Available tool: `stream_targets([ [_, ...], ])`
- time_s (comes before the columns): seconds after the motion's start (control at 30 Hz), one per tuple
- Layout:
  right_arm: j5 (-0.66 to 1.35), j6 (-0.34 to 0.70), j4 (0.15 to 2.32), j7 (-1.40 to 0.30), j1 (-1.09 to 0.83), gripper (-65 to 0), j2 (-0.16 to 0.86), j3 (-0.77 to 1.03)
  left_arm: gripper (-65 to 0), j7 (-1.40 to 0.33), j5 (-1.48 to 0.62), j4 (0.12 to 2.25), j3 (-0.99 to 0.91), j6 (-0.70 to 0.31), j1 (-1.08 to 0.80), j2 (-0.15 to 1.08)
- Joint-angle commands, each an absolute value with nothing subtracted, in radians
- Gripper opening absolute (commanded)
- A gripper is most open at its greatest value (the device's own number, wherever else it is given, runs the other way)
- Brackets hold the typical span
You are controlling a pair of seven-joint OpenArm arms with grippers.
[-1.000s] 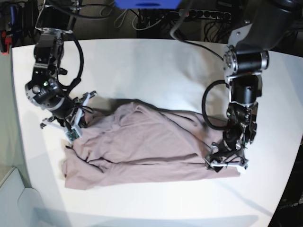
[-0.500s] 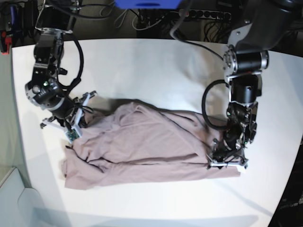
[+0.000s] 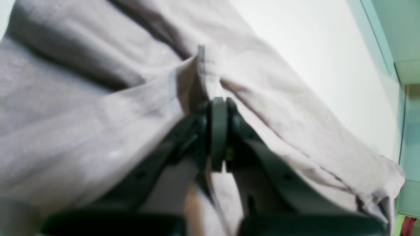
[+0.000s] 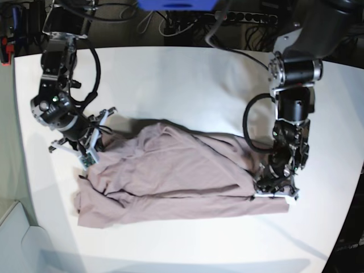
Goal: Layout the t-shirt on the table in an organized manner, then fold the t-shirt properly
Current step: 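Pull the shirt side outward with the left gripper to unfold it, then release the shirt and raise both grippers away from it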
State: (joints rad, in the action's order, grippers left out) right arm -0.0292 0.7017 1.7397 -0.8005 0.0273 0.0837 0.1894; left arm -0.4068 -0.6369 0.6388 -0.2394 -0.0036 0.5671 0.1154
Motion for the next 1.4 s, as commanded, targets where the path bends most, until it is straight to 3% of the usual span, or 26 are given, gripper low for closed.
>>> stream_targets([
  [0.0, -0.019, 0.698, 1.756, -0.780, 0.044, -65.0, 0.093, 0.194, -64.9, -0.390, -0.647, 0.694, -0.240, -0.021, 0.588, 0.119],
  [0.17, -0.019, 0.698, 1.762, -0.780, 0.044, -65.0, 0.113, 0.196, -64.9, -0.478, -0.665, 0.905, -0.242, -0.019, 0.498, 0.116],
  [0.5, -0.019, 0.698, 1.790, -0.780, 0.044, -65.0, 0.134, 0.236, -64.9, -0.680, -1.009, 1.285, -0.249, -0.010, 0.255, 0.179],
  [0.8, -0.019, 0.698, 1.824, -0.785, 0.024, -65.0, 0.213, 0.249, -64.9, -0.773, -1.171, 1.581, -0.473, -0.016, -0.028, 0.197],
  [1.1, -0.019, 0.698, 1.879, -0.786, -0.047, -65.0, 0.239, 0.243, -64.9, -0.811, -1.351, 1.618, -0.636, -0.018, -0.236, 0.226],
  [1.37, -0.019, 0.698, 1.917, -0.782, -0.142, -65.0, 0.240, 0.245, -64.9, -0.811, -1.400, 1.618, -0.653, -0.018, -0.410, 0.225],
])
